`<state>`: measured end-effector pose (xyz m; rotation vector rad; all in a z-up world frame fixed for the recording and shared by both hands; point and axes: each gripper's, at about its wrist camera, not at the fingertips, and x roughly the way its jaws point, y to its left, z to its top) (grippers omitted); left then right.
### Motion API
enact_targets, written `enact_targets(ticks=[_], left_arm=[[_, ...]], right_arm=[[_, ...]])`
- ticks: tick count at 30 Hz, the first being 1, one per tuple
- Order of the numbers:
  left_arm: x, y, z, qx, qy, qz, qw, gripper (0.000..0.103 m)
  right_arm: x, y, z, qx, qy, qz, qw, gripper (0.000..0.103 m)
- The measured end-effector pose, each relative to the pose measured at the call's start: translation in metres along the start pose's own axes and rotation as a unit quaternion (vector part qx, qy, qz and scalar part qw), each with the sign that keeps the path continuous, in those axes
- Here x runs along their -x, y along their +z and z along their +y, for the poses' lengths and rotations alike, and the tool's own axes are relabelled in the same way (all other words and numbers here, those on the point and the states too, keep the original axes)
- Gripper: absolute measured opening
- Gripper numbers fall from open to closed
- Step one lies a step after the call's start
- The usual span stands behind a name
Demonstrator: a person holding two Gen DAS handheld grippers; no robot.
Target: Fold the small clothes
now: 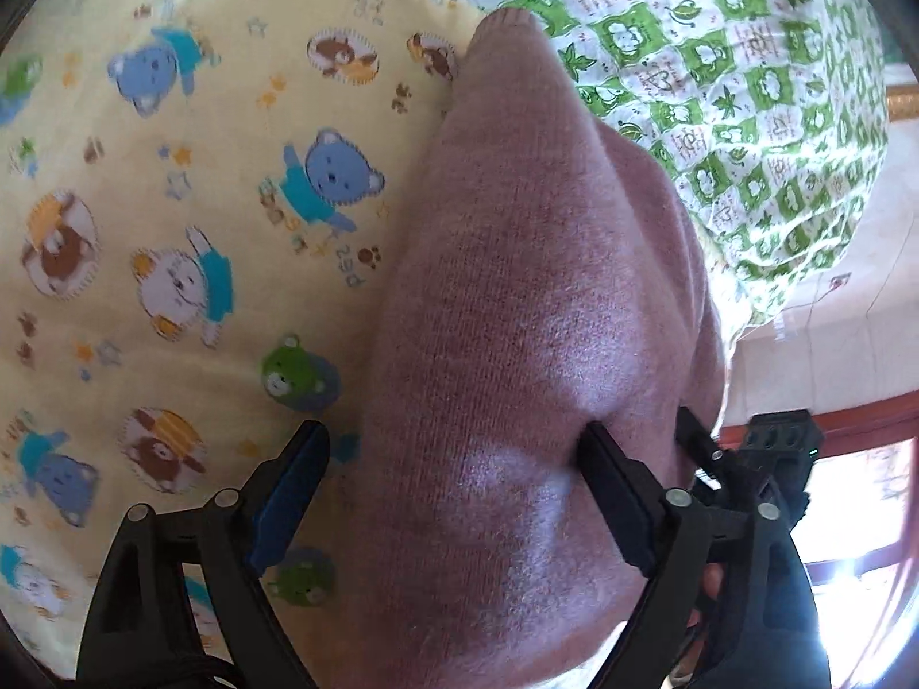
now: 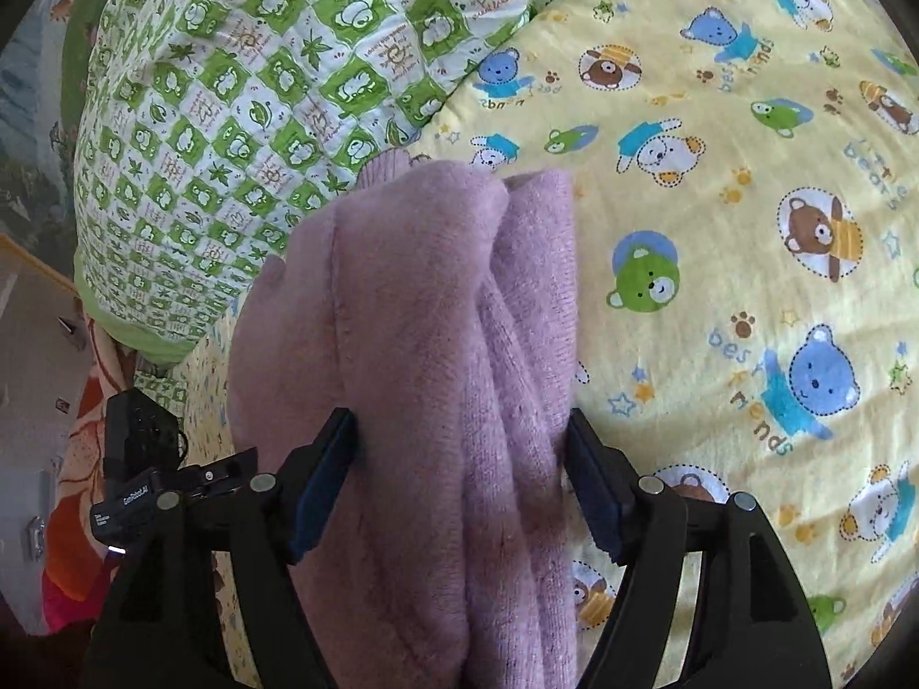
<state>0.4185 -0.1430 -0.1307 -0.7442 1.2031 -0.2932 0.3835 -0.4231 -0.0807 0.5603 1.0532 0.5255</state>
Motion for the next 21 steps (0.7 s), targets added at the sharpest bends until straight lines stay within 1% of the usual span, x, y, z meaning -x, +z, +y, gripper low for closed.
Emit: enact_targets(ticks=[1,2,3,4,5,6,8,11,14,18,20,21], left_arm=[[-0.002,-0.001,0.000,0.006,-0.020,-0.001,0.9998,0.069],[-0.002,-0.003,-0.001,0.009,-0.029,-0.002,0.9995,0.063],[0.001,-0.005,-0.004,0.002,-0.027,-0.013,0.9996,0.057],[0.003,-0.007,-0.007,-0.005,-0.029,-0.017,0.9994,0.053],[0.006,-0.009,-0.008,-0.010,-0.033,-0.020,0.9992,0.045],[0.010,-0.011,-0.011,-0.013,-0.042,-0.023,0.9988,0.041],[0.019,-0.014,-0.013,-0.017,-0.051,-0.028,0.9982,0.037],[0.040,-0.021,-0.020,-0.033,-0.061,-0.042,0.9967,0.035],[0.073,-0.029,-0.017,-0.048,-0.064,-0.061,0.9949,0.035],[0.131,-0.040,0.015,-0.045,-0.069,-0.091,0.9925,0.035],[0.163,-0.043,0.037,-0.038,-0.060,-0.108,0.9916,0.035],[0.171,-0.043,0.042,-0.038,-0.055,-0.113,0.9914,0.035]], right_arm=[[-0.003,-0.001,-0.003,-0.006,0.010,0.005,1.000,0.071],[-0.006,-0.003,-0.006,-0.015,0.026,0.012,0.999,0.061],[-0.010,-0.006,-0.008,-0.027,0.044,0.022,0.998,0.056],[-0.012,-0.008,-0.009,-0.035,0.050,0.026,0.998,0.048],[-0.012,-0.009,-0.008,-0.034,0.051,0.026,0.998,0.042],[-0.009,-0.010,-0.004,-0.030,0.048,0.023,0.998,0.039],[-0.002,-0.011,0.005,-0.027,0.042,0.016,0.999,0.034],[0.013,-0.015,0.024,-0.028,0.052,0.000,0.998,0.032],[0.022,-0.020,0.052,-0.014,0.060,-0.006,0.998,0.032],[0.023,-0.031,0.096,0.008,0.084,-0.006,0.996,0.032],[0.018,-0.038,0.118,0.019,0.100,-0.002,0.995,0.032],[0.012,-0.042,0.130,0.027,0.107,0.002,0.994,0.032]])
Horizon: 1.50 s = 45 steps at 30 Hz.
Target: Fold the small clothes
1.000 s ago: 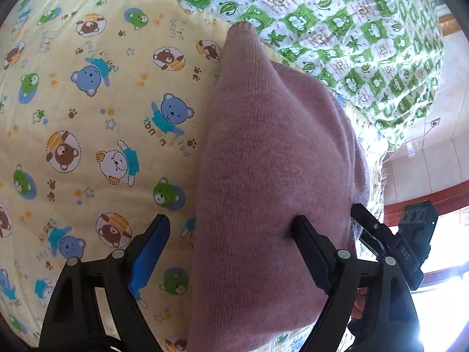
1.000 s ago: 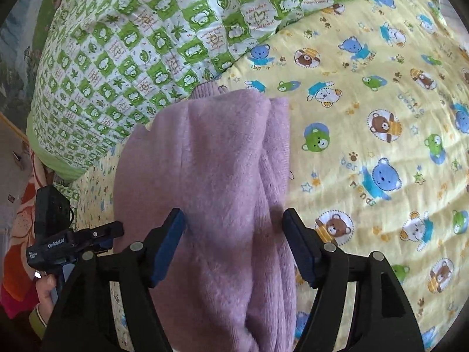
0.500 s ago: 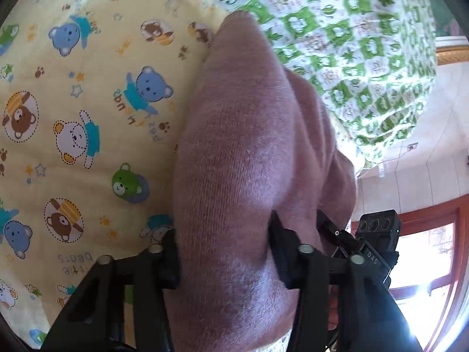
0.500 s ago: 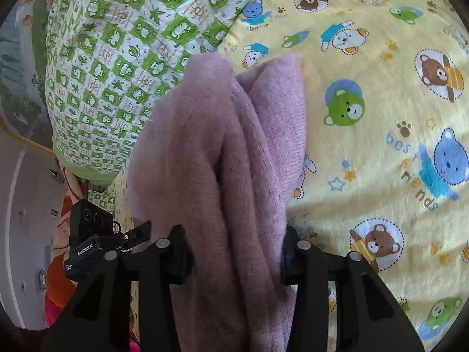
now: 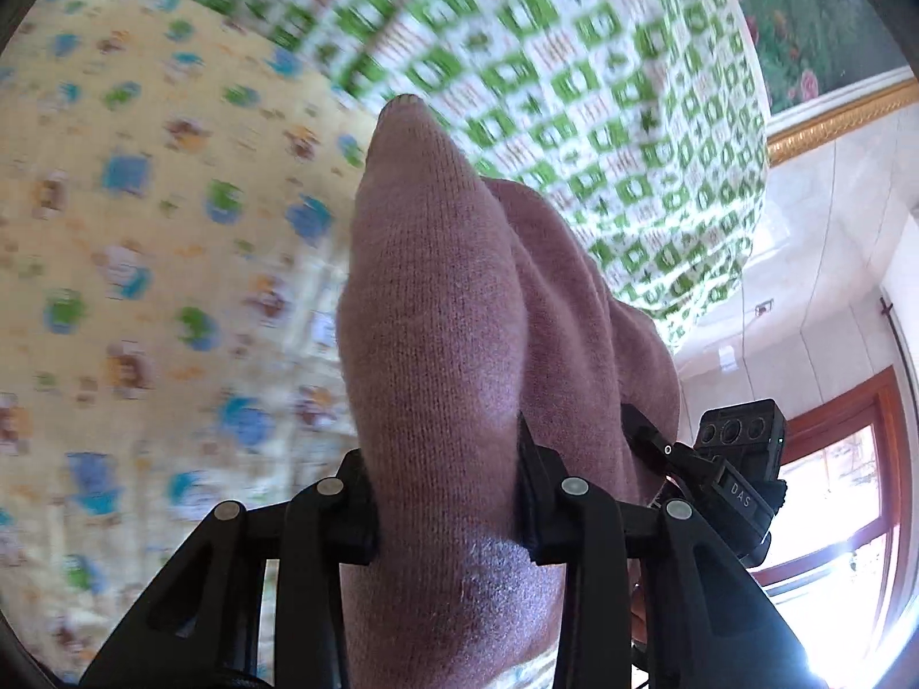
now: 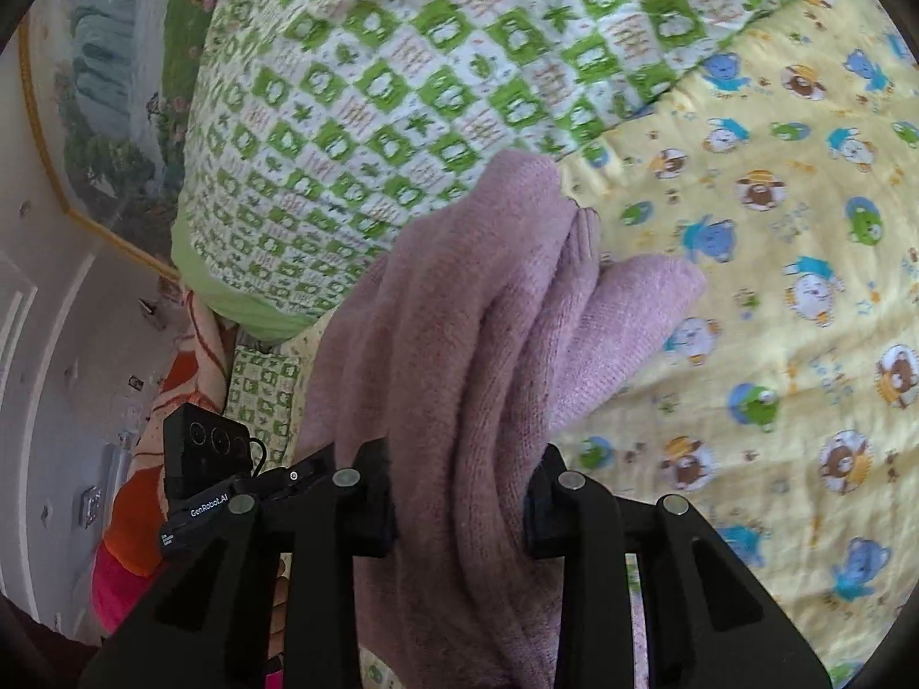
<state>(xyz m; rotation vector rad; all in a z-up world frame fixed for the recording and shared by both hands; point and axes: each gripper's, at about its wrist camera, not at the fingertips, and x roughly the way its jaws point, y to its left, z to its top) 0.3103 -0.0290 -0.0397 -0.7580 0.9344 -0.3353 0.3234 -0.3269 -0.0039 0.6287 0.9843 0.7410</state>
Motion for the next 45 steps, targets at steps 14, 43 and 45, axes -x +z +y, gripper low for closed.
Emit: enact_targets(ticks=[14,43,45], left_arm=[[0.113,0.020,0.133,0.041,0.053,-0.021,0.9975,0.035],[0.125,-0.030,0.202,0.058,0.066,0.051,0.9948,0.075],[0.132,-0.043,0.202,0.056,0.076,0.055,0.9941,0.076]], right_arm=[[-0.140,-0.050,0.089,0.025,0.036,0.071,0.997,0.032],[-0.119,-0.100,0.074,0.032,-0.103,0.035,0.994,0.058],[-0.109,-0.105,0.078,0.040,-0.095,0.038,0.994,0.058]])
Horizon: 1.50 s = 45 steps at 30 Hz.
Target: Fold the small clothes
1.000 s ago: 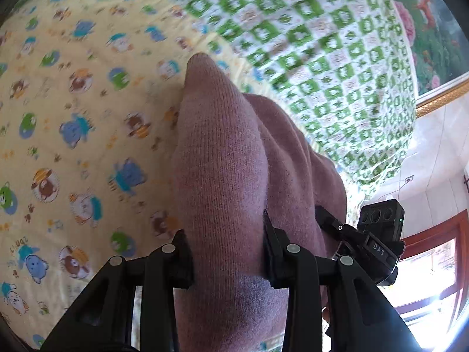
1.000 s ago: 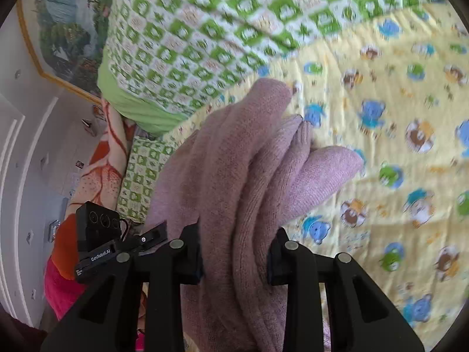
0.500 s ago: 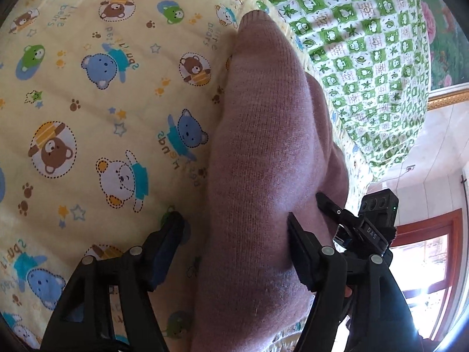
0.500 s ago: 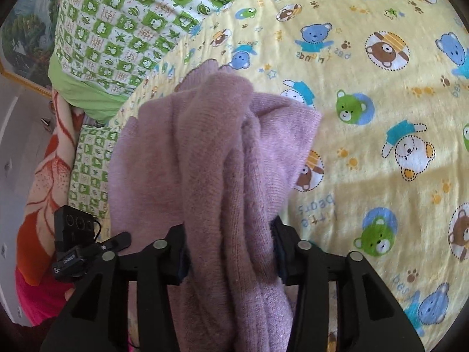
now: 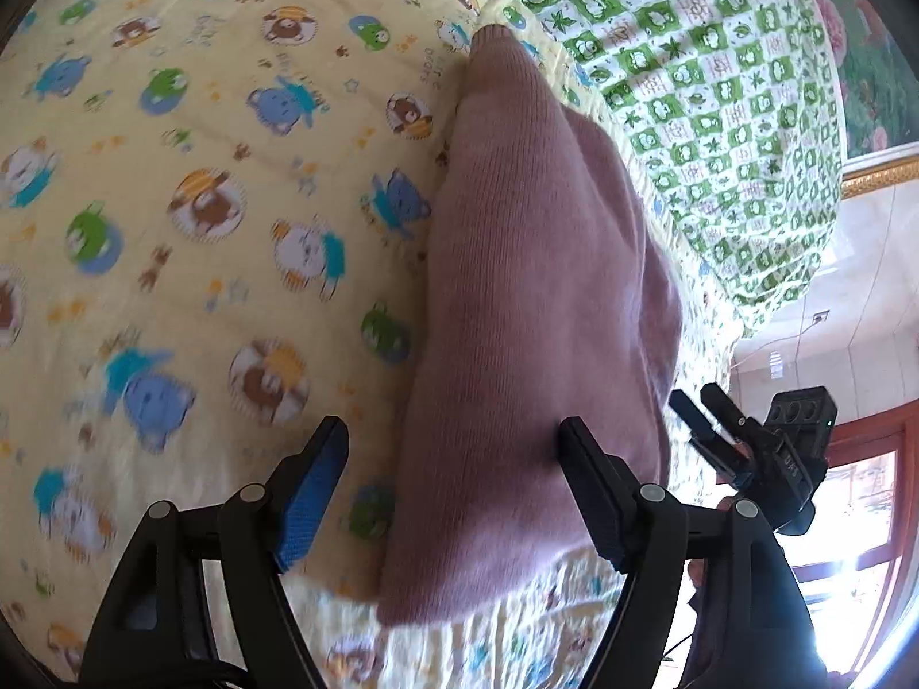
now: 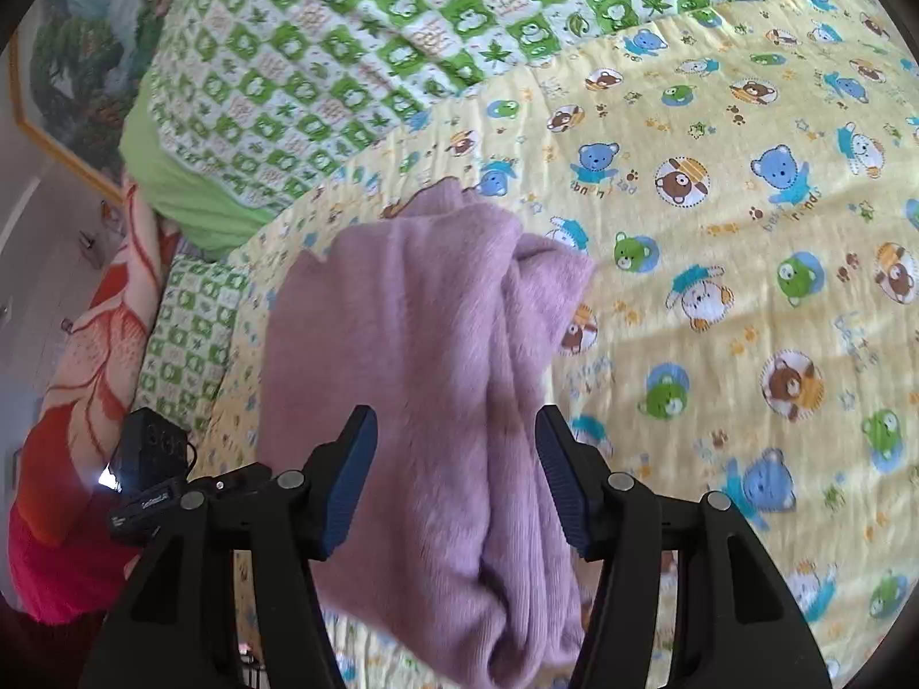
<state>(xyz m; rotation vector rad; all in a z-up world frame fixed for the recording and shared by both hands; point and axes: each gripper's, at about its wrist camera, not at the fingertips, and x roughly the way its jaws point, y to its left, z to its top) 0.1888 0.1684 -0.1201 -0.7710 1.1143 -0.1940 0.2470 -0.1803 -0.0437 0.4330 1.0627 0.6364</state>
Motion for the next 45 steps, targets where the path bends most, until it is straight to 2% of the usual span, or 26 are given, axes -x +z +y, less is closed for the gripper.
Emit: enact_targets(ticks=[5,10,12,13,15,16,17,19,21,24,25,28,29,31,34,36,38,40,42,45], left_arm=[[-0.011,-0.036,0.000,-0.002,0.031,0.036,0.9989,0.076],[-0.016,-0.046,-0.009,-0.024,0.058,0.023,0.9978,0.076],[-0.018,-0.046,-0.013,-0.031,0.066,0.023,0.9971,0.073],[-0.018,-0.046,-0.017,-0.037,0.070,0.024,0.9965,0.071],[-0.021,-0.046,-0.023,-0.051,0.076,0.031,0.9953,0.059],[-0.023,-0.048,-0.024,-0.056,0.079,0.035,0.9947,0.058],[-0.024,-0.049,-0.026,-0.057,0.080,0.035,0.9945,0.058],[-0.027,-0.053,-0.028,-0.063,0.083,0.034,0.9940,0.058],[-0.028,-0.057,-0.030,-0.071,0.089,0.032,0.9930,0.058],[-0.028,-0.059,-0.028,-0.078,0.093,0.036,0.9920,0.058],[-0.029,-0.060,-0.029,-0.081,0.094,0.037,0.9916,0.058],[-0.030,-0.061,-0.031,-0.083,0.099,0.039,0.9909,0.058],[-0.029,-0.061,-0.031,-0.081,0.100,0.039,0.9909,0.058],[-0.026,-0.062,-0.029,-0.076,0.102,0.037,0.9912,0.058],[-0.023,-0.065,-0.026,-0.068,0.105,0.032,0.9916,0.058],[-0.020,-0.067,-0.025,-0.066,0.109,0.029,0.9915,0.058],[-0.019,-0.068,-0.024,-0.063,0.113,0.026,0.9912,0.058],[-0.018,-0.070,-0.023,-0.057,0.117,0.022,0.9913,0.058],[-0.016,-0.071,-0.021,-0.054,0.118,0.021,0.9914,0.058],[-0.011,-0.071,-0.022,-0.052,0.125,0.019,0.9906,0.058]], right_arm=[[0.002,-0.008,-0.002,0.012,0.007,0.026,1.000,0.048],[-0.017,-0.003,-0.004,0.014,0.009,0.041,0.999,0.040],[-0.030,0.000,-0.002,0.024,0.005,0.058,0.998,0.027],[-0.034,0.001,-0.001,0.025,0.004,0.066,0.998,0.015],[-0.031,0.008,0.007,0.040,-0.001,0.068,0.997,0.013],[-0.024,0.012,0.012,0.049,0.004,0.056,0.997,0.012],[-0.014,0.019,0.017,0.058,0.007,0.041,0.997,0.011],[-0.009,0.025,0.021,0.087,-0.015,0.034,0.995,0.011],[-0.025,0.023,0.014,0.107,-0.053,0.061,0.991,0.011],[-0.049,0.009,-0.001,0.105,-0.075,0.101,0.987,0.010],[-0.051,0.005,-0.004,0.103,-0.078,0.101,0.986,0.010],[-0.045,0.000,-0.014,0.071,-0.060,0.091,0.992,0.013],[-0.042,0.000,-0.015,0.066,-0.065,0.089,0.992,0.018],[-0.033,0.000,-0.014,0.061,-0.064,0.085,0.993,0.021],[-0.007,0.000,-0.003,0.067,-0.058,0.050,0.995,0.021],[0.010,-0.006,0.011,0.081,-0.026,0.024,0.996,0.021],[0.016,-0.015,0.027,0.105,0.001,0.023,0.994,0.021],[0.006,-0.027,0.037,0.124,0.009,0.053,0.991,0.021],[-0.013,-0.040,0.029,0.131,-0.030,0.091,0.987,0.021],[-0.031,-0.051,0.004,0.100,-0.040,0.125,0.986,0.021]])
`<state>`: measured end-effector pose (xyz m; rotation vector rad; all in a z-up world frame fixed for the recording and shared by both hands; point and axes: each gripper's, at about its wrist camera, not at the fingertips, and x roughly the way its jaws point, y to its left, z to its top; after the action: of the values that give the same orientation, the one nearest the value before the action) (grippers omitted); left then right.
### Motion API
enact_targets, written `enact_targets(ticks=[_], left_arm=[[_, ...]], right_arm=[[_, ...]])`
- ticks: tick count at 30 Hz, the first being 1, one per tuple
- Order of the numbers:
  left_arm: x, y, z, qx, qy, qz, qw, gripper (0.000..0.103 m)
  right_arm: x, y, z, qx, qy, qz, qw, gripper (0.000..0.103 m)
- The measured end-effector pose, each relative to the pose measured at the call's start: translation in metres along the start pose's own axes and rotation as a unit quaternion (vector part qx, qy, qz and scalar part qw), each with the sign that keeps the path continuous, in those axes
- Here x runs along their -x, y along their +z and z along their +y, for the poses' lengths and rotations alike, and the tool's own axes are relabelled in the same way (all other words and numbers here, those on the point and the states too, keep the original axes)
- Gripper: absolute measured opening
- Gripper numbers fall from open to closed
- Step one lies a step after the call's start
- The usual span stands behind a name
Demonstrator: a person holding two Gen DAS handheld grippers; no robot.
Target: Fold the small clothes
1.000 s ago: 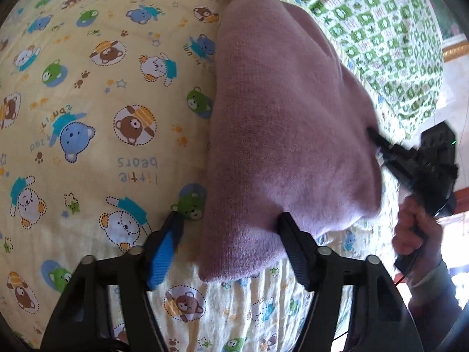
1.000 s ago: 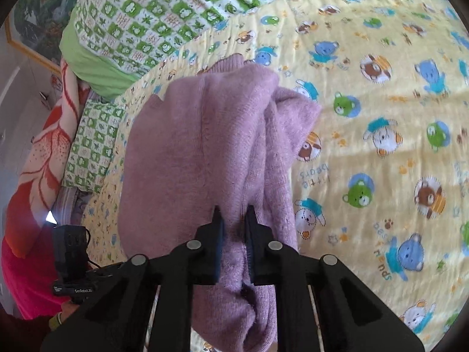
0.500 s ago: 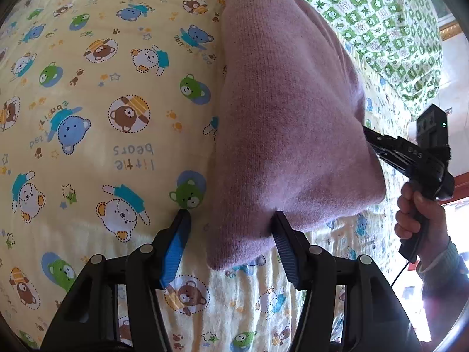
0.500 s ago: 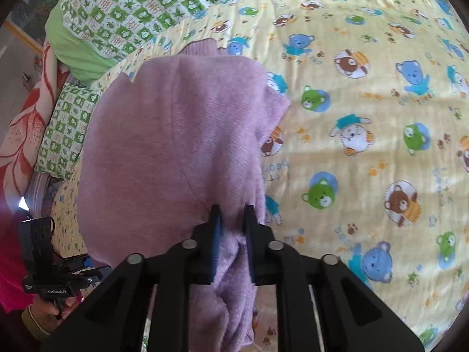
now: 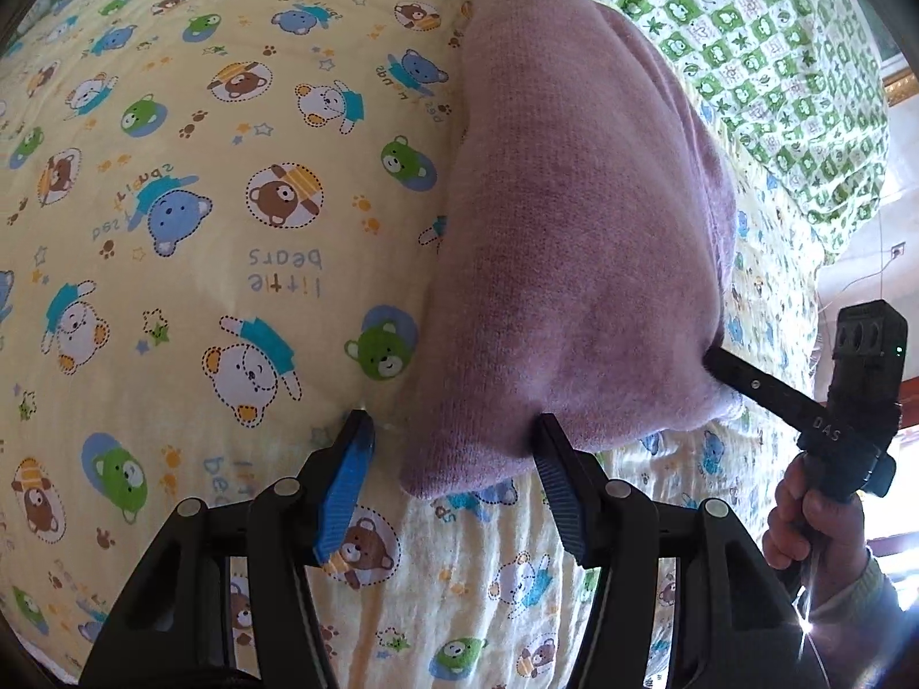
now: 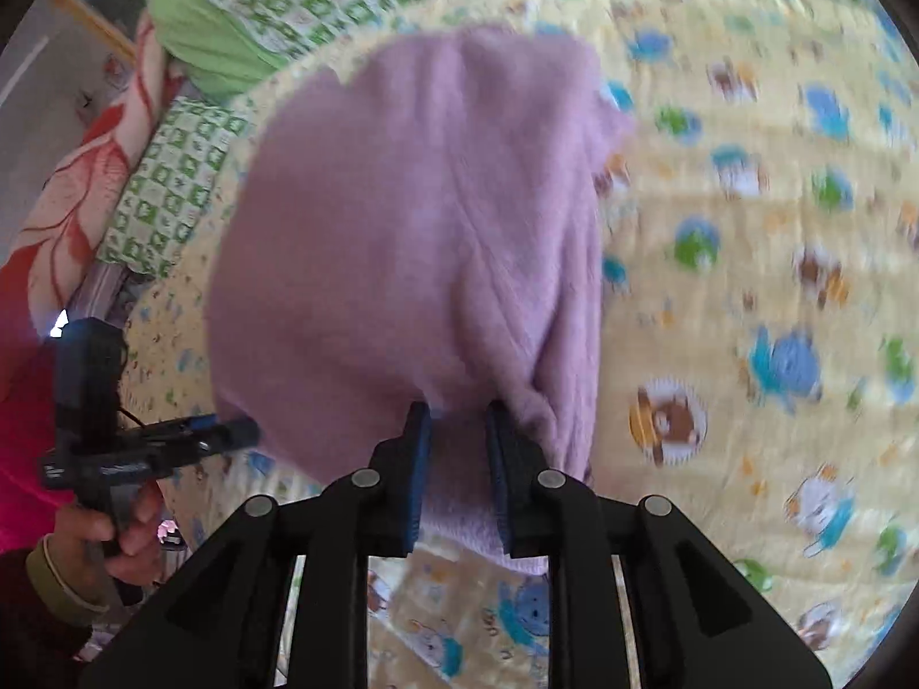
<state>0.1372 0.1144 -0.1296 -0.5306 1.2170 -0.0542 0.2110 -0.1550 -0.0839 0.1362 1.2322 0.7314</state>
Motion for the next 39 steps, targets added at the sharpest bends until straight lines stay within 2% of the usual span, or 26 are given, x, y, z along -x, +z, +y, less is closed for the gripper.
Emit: enact_targets(ticks=[4,6,8,10,13,18,25,29,31,35,39], left_arm=[[0.021,-0.015,0.000,0.009,0.009,-0.025,0.9996,0.059],[0.032,-0.025,0.000,0.014,0.005,-0.036,0.9992,0.065],[0.043,-0.038,-0.001,0.018,0.005,-0.052,0.9985,0.069],[0.055,-0.053,-0.003,0.020,0.005,-0.069,0.9974,0.070],[0.067,-0.072,-0.010,0.013,0.015,-0.091,0.9957,0.072],[0.077,-0.102,-0.043,-0.036,0.062,-0.120,0.9902,0.079],[0.082,-0.130,-0.080,-0.089,0.125,-0.139,0.9783,0.082],[0.086,-0.136,-0.084,-0.103,0.138,-0.153,0.9731,0.083],[0.088,-0.135,-0.084,-0.108,0.138,-0.153,0.9726,0.083],[0.099,-0.131,-0.083,-0.108,0.146,-0.178,0.9671,0.086],[0.104,-0.120,-0.079,-0.104,0.139,-0.191,0.9662,0.086]], right_arm=[[0.020,-0.004,0.005,-0.003,0.007,-0.024,1.000,0.021],[0.035,-0.006,0.010,0.009,0.004,-0.036,0.999,0.023],[0.051,-0.012,0.012,0.016,0.002,-0.050,0.999,0.036],[0.065,-0.020,0.012,0.021,0.004,-0.067,0.998,0.043],[0.079,-0.041,0.013,0.032,0.000,-0.075,0.997,0.048],[0.087,-0.073,0.006,0.035,-0.003,-0.069,0.997,0.054],[0.093,-0.100,0.009,0.063,-0.002,-0.075,0.995,0.074],[0.100,-0.111,0.018,0.089,-0.005,-0.094,0.992,0.083],[0.102,-0.114,0.023,0.106,-0.015,-0.101,0.989,0.084],[0.108,-0.116,0.036,0.147,-0.040,-0.124,0.981,0.089],[0.110,-0.109,0.044,0.169,-0.030,-0.137,0.976,0.096]])
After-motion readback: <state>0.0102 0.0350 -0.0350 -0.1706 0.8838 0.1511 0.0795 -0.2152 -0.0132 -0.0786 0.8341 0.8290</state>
